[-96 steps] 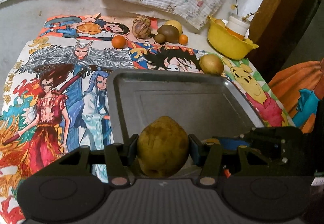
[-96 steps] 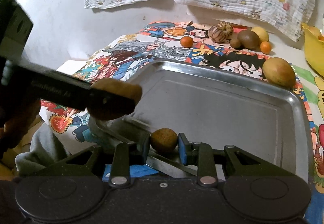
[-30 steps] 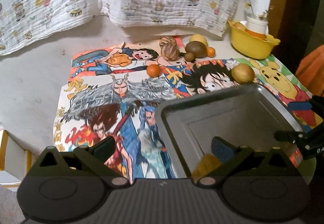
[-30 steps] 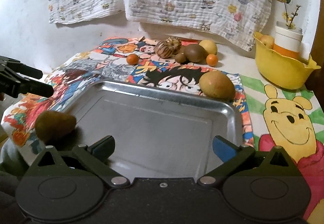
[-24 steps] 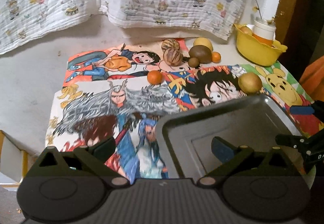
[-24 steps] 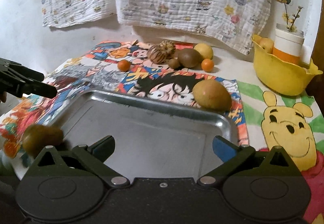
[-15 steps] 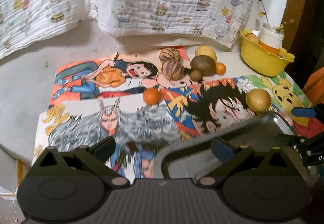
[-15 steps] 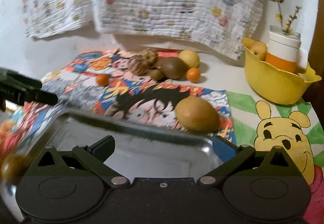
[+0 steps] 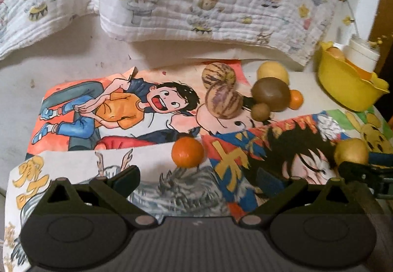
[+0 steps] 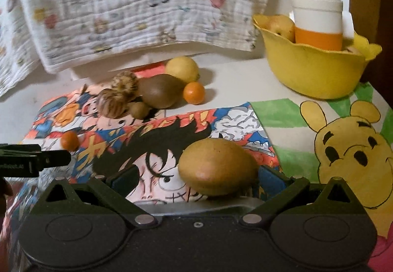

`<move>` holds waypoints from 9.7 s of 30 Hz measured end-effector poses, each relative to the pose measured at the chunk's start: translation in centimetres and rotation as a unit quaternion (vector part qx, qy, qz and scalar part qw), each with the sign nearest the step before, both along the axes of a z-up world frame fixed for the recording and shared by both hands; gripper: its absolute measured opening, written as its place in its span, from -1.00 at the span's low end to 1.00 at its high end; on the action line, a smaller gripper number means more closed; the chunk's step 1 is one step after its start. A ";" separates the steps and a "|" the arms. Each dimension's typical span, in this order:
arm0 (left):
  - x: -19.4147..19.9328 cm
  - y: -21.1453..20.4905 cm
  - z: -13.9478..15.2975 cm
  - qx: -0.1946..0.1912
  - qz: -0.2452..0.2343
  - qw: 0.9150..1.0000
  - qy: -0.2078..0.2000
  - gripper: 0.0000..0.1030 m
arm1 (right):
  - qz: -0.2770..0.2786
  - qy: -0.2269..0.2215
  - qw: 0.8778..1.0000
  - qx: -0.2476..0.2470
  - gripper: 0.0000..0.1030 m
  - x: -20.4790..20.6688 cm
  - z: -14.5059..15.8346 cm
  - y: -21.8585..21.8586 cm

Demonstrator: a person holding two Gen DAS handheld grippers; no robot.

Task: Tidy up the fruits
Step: 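Move right tool toward the large brown pear while left tool approaches a tangerine, then close right gripper on the brown pear while left gripper closes on the tangerine, then carry the brown pear with right tool while left tool carries the tangerine over the tray, then open right gripper to drop the pear while left gripper releases the tangerine onto the tray, then lift both tools away from the tray, then move right tool toward the kiwi and lemon while left tool approaches the striped fruits, then close right gripper on the brown kiwi while left gripper closes on a striped fruit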

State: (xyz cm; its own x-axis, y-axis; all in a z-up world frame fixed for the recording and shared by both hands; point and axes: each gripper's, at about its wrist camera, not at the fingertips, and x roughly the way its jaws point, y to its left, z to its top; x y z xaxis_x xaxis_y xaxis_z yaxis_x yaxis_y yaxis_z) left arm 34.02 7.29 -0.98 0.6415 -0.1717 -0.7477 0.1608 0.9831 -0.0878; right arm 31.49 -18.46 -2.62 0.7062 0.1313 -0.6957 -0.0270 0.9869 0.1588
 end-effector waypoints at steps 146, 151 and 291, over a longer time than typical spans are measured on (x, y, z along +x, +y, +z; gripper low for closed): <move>-25.0 1.7 3.6 -0.056 -0.044 0.995 -0.066 0.99 | 0.236 -0.033 0.971 -0.009 0.94 -19.7 2.0 4.3; -25.8 1.1 3.1 -0.017 -0.076 0.996 -0.048 0.99 | 0.217 -0.025 0.975 -0.026 0.96 -20.3 2.0 3.4; 9.3 0.2 0.0 -0.105 -0.035 0.994 -0.017 0.03 | 0.343 -0.153 0.854 -0.361 0.06 11.2 -2.1 8.2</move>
